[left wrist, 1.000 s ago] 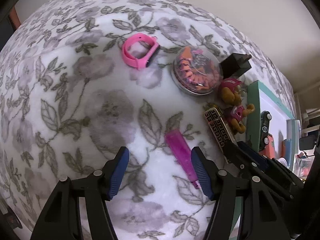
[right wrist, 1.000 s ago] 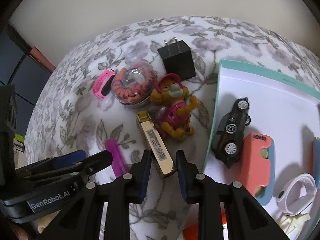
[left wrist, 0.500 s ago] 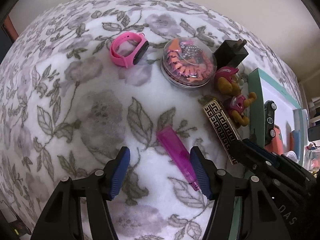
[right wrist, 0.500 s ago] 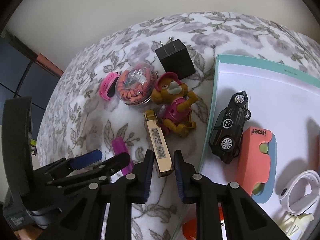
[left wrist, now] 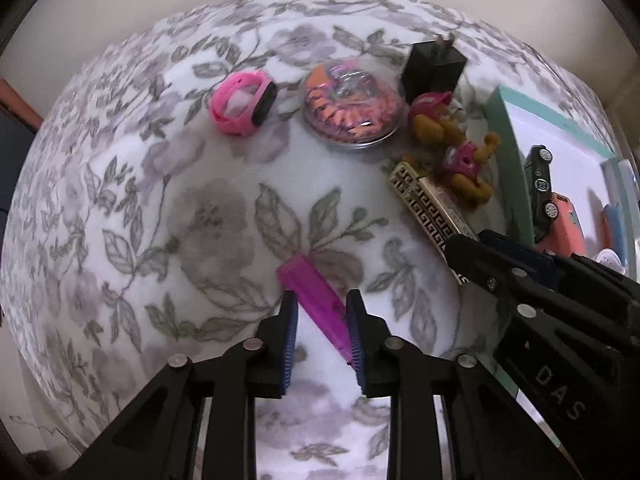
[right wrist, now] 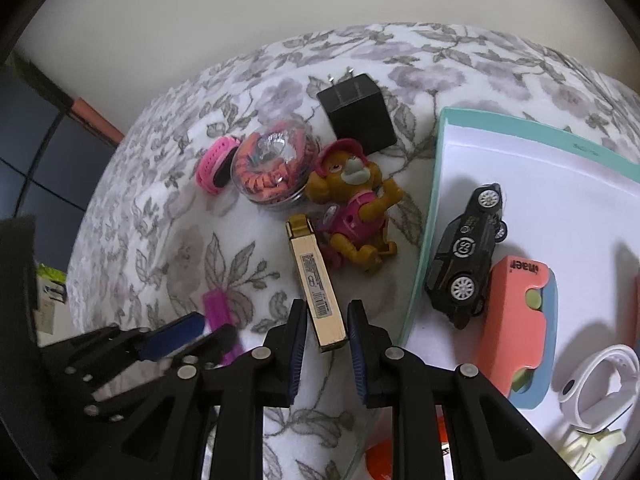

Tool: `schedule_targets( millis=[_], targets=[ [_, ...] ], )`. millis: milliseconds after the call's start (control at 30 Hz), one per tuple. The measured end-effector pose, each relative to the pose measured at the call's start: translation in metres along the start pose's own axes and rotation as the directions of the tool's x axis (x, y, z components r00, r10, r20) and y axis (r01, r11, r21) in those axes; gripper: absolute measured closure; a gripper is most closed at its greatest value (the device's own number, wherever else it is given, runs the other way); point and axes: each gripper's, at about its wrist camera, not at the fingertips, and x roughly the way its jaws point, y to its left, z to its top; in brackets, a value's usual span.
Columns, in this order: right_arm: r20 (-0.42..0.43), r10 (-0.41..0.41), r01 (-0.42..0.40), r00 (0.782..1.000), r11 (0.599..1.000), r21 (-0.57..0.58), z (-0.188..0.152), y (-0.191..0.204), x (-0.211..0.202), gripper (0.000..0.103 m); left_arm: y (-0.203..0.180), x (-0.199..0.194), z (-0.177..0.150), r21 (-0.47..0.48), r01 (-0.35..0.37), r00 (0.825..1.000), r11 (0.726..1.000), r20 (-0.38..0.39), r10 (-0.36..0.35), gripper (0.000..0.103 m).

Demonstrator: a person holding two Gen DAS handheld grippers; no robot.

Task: Organize rigid objects
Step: 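Close the left gripper on the magenta stick, then lift the magenta stick with the left gripper while the right lifts the gold box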

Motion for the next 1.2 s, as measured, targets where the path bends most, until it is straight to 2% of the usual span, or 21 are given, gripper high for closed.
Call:
schedule_targets(
  millis=[133, 233, 267, 333, 500, 567, 733, 833, 933, 1033, 1100, 1200],
  targets=[
    [-0.002, -0.03, 0.03, 1.0, 0.999, -0.022, 0.001, 0.008, 0.006, 0.081, 0.021, 0.003, -0.003, -0.069, 0.029, 0.999, 0.997, -0.042, -0.032, 0.08],
    [0.002, -0.077, 0.077, 0.997, 0.995, -0.058, 0.002, 0.017, 0.011, 0.08, 0.034, 0.013, -0.007, -0.11, 0.018, 0.995, 0.994, -0.092, -0.028, 0.088],
    [0.005, -0.093, 0.093, 0.996, 0.993, -0.067, 0.002, 0.02, 0.013, 0.08, 0.036, 0.012, -0.007, -0.121, 0.033, 0.996, 0.992, -0.082, -0.043, 0.088],
    [0.01, -0.131, 0.131, 0.991, 0.987, -0.088, 0.003, 0.025, 0.018, 0.08, 0.036, 0.012, -0.008, -0.123, 0.041, 0.995, 0.992, -0.082, -0.051, 0.088],
    [0.041, -0.208, 0.211, 0.977, 0.966, -0.15, 0.003, 0.038, 0.026, 0.078, 0.03, 0.013, -0.014, -0.072, 0.004, 0.998, 0.997, -0.065, -0.009, 0.088],
    [0.052, -0.224, 0.229, 0.973, 0.96, -0.162, 0.003, 0.041, 0.027, 0.078, 0.03, 0.01, -0.014, -0.073, 0.014, 0.998, 0.997, -0.068, -0.019, 0.088],
    [0.049, -0.209, 0.214, 0.977, 0.965, -0.15, 0.006, 0.04, 0.027, 0.078, 0.05, 0.002, -0.015, -0.139, 0.103, 0.99, 0.985, -0.082, -0.115, 0.088],
    [0.046, -0.195, 0.199, 0.98, 0.971, -0.132, 0.004, 0.037, 0.025, 0.078, 0.068, 0.004, -0.015, -0.236, 0.191, 0.973, 0.953, -0.087, -0.216, 0.088],
    [0.047, -0.192, 0.196, 0.98, 0.972, -0.126, 0.005, 0.037, 0.025, 0.08, 0.08, 0.007, -0.016, -0.299, 0.244, 0.956, 0.922, -0.085, -0.281, 0.088],
    [0.048, -0.191, 0.196, 0.98, 0.973, -0.125, 0.005, 0.037, 0.026, 0.08, 0.086, 0.01, -0.016, -0.318, 0.255, 0.952, 0.913, -0.083, -0.295, 0.087],
    [0.047, -0.19, 0.194, 0.981, 0.973, -0.122, 0.005, 0.038, 0.026, 0.08, 0.085, 0.01, -0.019, -0.296, 0.253, 0.954, 0.921, -0.082, -0.289, 0.083],
    [0.048, -0.192, 0.197, 0.98, 0.973, -0.123, 0.004, 0.037, 0.024, 0.08, 0.083, 0.009, -0.02, -0.268, 0.246, 0.957, 0.932, -0.087, -0.277, 0.083]
  ],
)
